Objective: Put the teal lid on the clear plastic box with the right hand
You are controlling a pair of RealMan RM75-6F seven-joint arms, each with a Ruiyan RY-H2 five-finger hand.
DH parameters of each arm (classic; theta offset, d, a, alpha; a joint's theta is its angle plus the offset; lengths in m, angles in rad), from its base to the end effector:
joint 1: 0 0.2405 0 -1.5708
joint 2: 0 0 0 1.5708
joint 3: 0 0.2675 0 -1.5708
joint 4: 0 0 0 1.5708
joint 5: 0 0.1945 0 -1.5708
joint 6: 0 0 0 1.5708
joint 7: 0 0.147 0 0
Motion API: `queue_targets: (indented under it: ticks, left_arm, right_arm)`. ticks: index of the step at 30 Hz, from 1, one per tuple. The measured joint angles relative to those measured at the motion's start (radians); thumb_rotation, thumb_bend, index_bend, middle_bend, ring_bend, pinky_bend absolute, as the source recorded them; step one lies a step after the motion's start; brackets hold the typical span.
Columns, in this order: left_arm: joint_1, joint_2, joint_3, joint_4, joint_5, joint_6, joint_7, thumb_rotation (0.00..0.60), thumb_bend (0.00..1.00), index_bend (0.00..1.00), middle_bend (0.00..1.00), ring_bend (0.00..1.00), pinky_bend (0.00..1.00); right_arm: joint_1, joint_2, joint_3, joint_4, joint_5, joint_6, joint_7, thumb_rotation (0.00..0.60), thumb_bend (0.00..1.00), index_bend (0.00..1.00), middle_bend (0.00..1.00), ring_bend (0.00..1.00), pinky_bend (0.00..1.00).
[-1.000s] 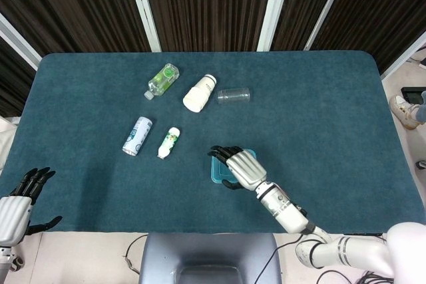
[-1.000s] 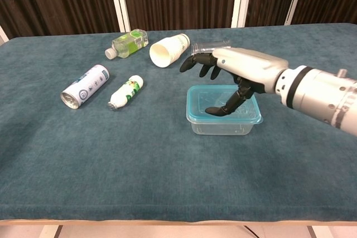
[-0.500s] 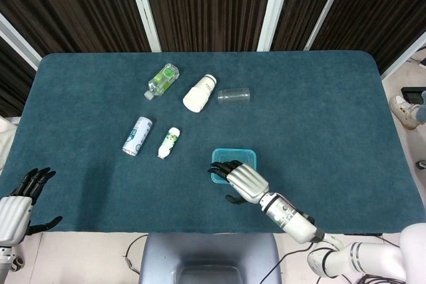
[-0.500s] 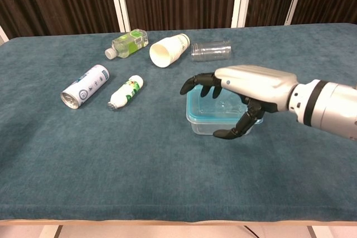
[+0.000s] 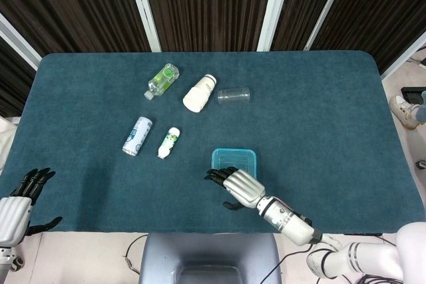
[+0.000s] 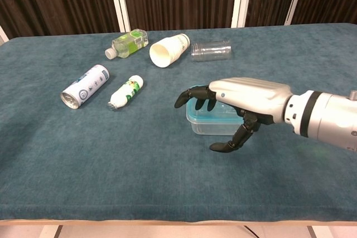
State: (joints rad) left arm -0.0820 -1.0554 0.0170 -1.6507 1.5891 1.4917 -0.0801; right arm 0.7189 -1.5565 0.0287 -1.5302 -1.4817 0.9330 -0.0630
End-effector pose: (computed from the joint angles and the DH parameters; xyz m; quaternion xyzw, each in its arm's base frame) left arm -0.3057 0.1686 0.1822 -0.6193 -0.4044 -0.3993 0.5417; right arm -0.1380 -0.2878 -0.0332 0.8062 -0.3658 0.3959 0.2440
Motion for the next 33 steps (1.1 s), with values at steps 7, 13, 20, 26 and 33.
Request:
queue_targets:
  ticks: [7,13,20,26,33]
  left_arm:
    - [0.0,0.001,0.001,-0.002,0.0,-0.001,0.002,0.6,0.37,0.14,0.1,0.06,0.32]
    - [0.002,0.002,0.001,-0.002,0.0,0.002,-0.003,0.6,0.37,0.14,0.1,0.06,0.32]
    - [0.003,0.004,0.001,-0.001,0.003,0.005,-0.012,0.6,0.37,0.15,0.1,0.06,0.32]
    - [0.004,0.005,0.001,0.0,0.003,0.006,-0.015,0.6,0.37,0.15,0.1,0.06,0.32]
    - [0.004,0.006,0.001,0.0,0.003,0.006,-0.015,0.6,0.37,0.15,0.1,0.06,0.32]
  right_arm:
    - [0.002,-0.003,-0.003,0.009,-0.007,-0.007,0.012,0.6,0.42,0.3,0.26,0.27,0.38]
    - [0.005,-0.022,-0.003,0.031,-0.003,-0.019,0.01,0.6,0.42,0.3,0.26,0.27,0.38]
    - [0.007,-0.036,-0.006,0.051,-0.001,-0.027,0.001,0.6,0.42,0.3,0.26,0.27,0.38]
    - [0.006,-0.041,-0.007,0.058,-0.002,-0.028,-0.001,0.6,0.42,0.3,0.26,0.27,0.38]
    - [0.003,-0.047,-0.01,0.077,0.0,-0.03,0.009,0.6,0.42,0.3,0.26,0.27,0.38]
